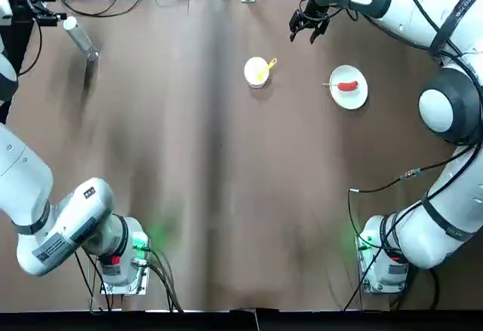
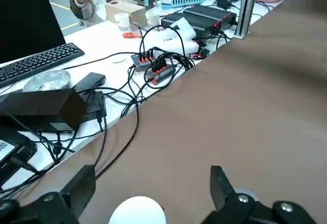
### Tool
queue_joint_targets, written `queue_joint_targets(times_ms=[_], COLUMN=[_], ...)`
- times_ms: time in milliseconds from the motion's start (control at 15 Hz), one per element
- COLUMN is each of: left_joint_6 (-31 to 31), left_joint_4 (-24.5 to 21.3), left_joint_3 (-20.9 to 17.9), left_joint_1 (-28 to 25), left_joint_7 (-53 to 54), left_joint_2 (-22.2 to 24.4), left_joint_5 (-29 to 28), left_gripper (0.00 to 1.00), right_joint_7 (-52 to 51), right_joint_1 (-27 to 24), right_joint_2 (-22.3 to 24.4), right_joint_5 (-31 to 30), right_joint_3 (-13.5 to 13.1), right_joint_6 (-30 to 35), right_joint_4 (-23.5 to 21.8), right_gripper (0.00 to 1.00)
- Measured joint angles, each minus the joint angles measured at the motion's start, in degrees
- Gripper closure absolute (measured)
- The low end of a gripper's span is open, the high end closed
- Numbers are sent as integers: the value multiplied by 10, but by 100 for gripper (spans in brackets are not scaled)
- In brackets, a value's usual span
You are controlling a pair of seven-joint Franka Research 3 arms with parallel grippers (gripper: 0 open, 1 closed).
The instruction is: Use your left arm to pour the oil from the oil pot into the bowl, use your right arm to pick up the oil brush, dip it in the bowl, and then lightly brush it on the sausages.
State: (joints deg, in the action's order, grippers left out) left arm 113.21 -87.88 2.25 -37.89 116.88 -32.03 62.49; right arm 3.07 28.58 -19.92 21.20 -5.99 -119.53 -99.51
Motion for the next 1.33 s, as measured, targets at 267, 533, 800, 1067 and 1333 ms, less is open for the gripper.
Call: queue_joint_targets(times_ms=[267,533,800,1067,1333], left_joint_6=[0,0,0,1,1], left_joint_4=[-1,-1,0,1,5], left_joint_3=[0,0,0,0,0], left_joint_1=[-4,-8,-18,-22,-22], left_joint_7=[16,35,38,82,108], left_joint_2=[-30,-59,-63,-71,-84], left_joint_5=[25,35,45,83,96], left_gripper=[1,1,1,1,1], right_joint_7=[-15,-62,-70,-71,-71], right_joint_1=[-3,-19,-38,-38,-38], right_joint_2=[0,0,-3,-22,-31], right_joint_5=[8,89,120,182,189], right_joint_3=[-1,-4,-4,-4,-4], right_joint_6=[0,1,3,-1,-36], right_joint_4=[2,3,3,3,4], right_gripper=[0,0,0,0,0])
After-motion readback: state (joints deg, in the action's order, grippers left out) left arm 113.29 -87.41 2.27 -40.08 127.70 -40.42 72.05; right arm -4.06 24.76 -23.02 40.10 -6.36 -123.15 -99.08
